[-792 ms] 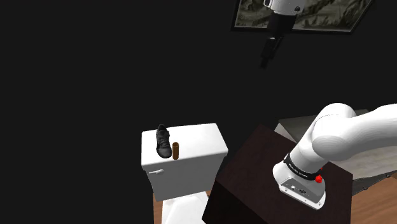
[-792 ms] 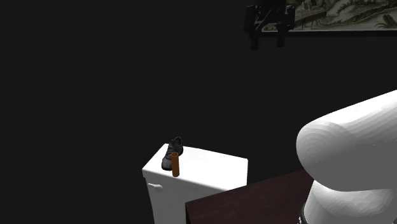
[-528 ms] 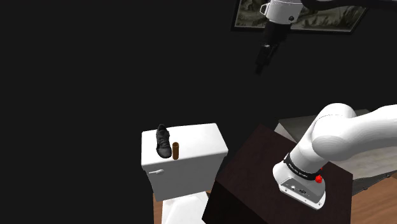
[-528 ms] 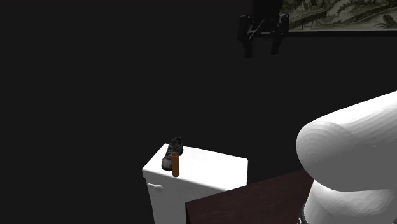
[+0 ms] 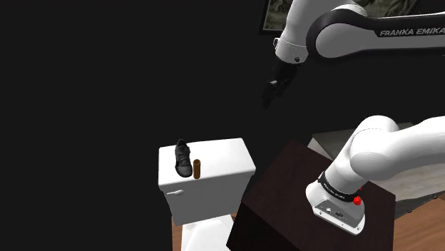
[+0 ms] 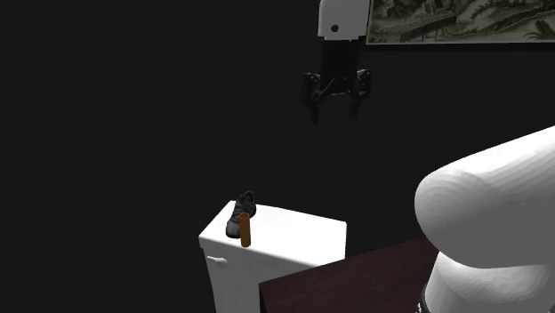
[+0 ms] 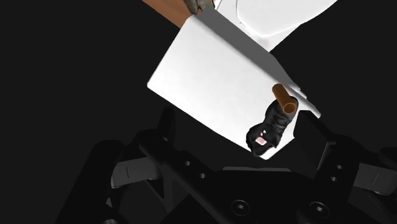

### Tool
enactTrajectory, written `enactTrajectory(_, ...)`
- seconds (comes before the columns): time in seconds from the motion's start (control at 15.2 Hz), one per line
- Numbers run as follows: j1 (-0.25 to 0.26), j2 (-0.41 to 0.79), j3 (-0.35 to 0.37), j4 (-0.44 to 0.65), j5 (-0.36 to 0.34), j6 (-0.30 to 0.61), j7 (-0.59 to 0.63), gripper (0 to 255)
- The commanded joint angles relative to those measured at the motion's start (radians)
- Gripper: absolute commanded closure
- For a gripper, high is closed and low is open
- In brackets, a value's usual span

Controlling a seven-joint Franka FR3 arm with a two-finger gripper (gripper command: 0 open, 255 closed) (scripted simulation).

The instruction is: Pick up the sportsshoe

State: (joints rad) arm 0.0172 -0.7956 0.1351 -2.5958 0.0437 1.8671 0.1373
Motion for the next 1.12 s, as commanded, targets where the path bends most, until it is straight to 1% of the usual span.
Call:
enactTrajectory(0.0,0.002,0.028,0.032,-0.043,0.02,0.092,0.049,0)
enactTrajectory(0.4,-0.001,0.174,0.14,-0.122,0.061,0.368,0.199,0)
enactTrajectory(0.66,-0.028,0.32,0.224,-0.133,0.055,0.559,0.316,0)
enactTrajectory(0.86,-0.074,0.449,0.298,-0.118,0.01,0.697,0.427,0)
enactTrajectory(0.99,-0.123,0.543,0.356,-0.097,-0.057,0.781,0.524,0)
enactTrajectory(1.06,-0.155,0.592,0.387,-0.083,-0.108,0.82,0.585,0)
